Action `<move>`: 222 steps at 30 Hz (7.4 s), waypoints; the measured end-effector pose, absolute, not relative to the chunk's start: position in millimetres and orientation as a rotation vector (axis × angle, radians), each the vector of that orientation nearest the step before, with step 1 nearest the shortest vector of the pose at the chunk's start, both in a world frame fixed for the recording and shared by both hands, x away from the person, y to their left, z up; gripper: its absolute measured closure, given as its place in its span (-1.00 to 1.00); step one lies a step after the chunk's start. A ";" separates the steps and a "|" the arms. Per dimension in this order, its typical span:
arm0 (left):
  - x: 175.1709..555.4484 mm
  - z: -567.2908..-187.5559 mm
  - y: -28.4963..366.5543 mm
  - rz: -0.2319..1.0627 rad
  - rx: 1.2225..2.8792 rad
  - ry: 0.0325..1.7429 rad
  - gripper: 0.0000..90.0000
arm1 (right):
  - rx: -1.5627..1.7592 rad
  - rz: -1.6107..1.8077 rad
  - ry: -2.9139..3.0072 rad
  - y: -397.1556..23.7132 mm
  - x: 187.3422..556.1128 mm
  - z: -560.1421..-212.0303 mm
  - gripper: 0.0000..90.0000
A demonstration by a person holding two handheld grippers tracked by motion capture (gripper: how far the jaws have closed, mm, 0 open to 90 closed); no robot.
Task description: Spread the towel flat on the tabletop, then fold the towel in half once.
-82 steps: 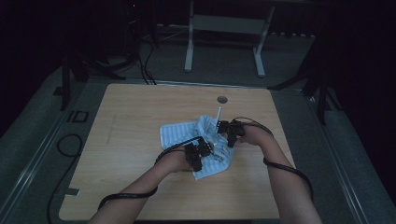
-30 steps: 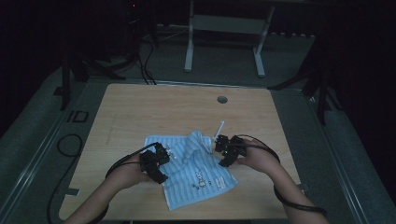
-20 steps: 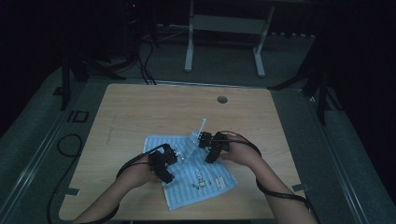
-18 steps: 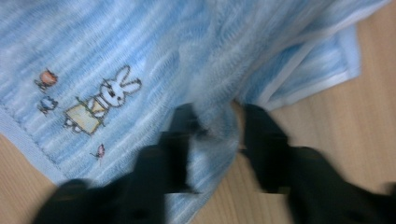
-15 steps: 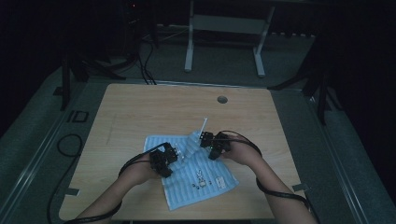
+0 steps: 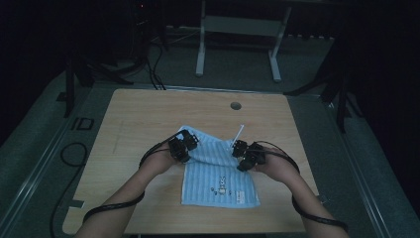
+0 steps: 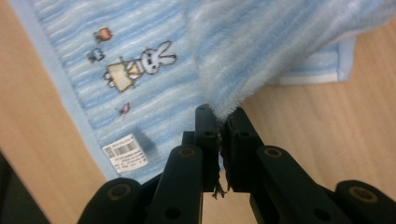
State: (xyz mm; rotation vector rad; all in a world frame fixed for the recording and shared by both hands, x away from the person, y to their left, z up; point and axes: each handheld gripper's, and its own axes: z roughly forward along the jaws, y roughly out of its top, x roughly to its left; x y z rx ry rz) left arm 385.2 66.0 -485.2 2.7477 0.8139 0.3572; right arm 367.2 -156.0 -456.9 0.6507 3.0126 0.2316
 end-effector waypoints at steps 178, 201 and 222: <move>309.0 -520.9 87.1 -0.058 2.836 0.532 0.04 | 0.518 0.203 3.173 -187.5 321.5 -516.5 0.97; 341.2 -495.8 85.1 0.012 2.875 0.500 -0.02 | 0.199 0.220 3.145 -191.5 355.9 -493.9 0.07; 415.4 -491.3 80.9 0.100 2.826 0.601 -0.11 | 0.260 0.116 3.124 -187.4 431.7 -505.1 0.43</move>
